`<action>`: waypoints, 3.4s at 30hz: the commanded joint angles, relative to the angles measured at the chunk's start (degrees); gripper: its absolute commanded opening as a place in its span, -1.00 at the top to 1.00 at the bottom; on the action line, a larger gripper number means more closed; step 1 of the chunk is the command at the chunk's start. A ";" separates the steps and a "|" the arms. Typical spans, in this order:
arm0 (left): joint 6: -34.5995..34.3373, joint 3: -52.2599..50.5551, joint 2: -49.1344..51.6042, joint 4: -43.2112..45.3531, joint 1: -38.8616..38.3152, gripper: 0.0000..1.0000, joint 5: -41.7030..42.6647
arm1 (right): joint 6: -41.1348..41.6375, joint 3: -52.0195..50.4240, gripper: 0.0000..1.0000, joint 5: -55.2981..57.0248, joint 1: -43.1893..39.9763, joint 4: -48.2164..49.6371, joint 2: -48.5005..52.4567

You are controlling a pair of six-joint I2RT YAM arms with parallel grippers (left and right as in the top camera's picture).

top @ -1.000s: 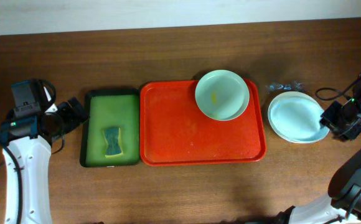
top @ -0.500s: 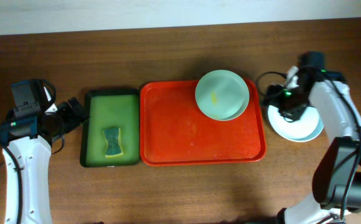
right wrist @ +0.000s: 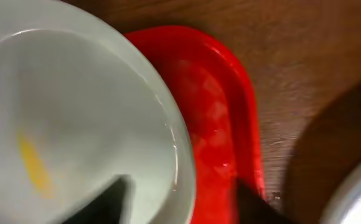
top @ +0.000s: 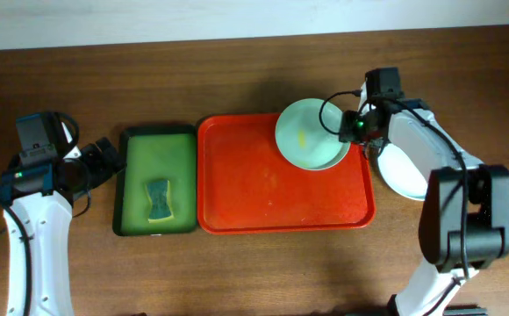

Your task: Clean dirty plates on tray and stack at the side

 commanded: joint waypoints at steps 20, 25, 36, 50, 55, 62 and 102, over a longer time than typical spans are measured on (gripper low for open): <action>0.48 1.16 -1.09 0.13 0.20 -0.98 0.61 | 1.51 -0.66 0.92 -17.79 4.90 -8.63 0.76; 0.48 1.16 -1.09 0.13 0.20 -0.98 0.61 | 8.02 -0.66 0.92 -17.66 16.74 -14.08 -1.03; 0.48 1.16 -1.09 0.13 0.20 -0.99 0.61 | 12.28 -0.55 0.66 -12.33 22.88 -15.78 -1.05; 0.48 1.16 -1.09 0.13 0.20 -0.98 0.61 | 10.08 -0.57 -0.91 -11.02 19.17 -16.26 -0.98; 0.48 1.16 -1.09 0.13 0.20 -0.98 0.61 | 10.10 -0.57 -1.00 -10.36 19.15 -16.17 -0.98; 0.48 1.16 -1.09 0.13 0.20 -0.98 0.61 | 10.40 -0.57 -0.99 -10.43 18.32 -15.76 -0.98; 4.59 -10.54 19.45 5.88 -18.18 0.36 -4.79 | 4.50 -0.57 -0.98 -10.36 18.47 -18.51 -0.76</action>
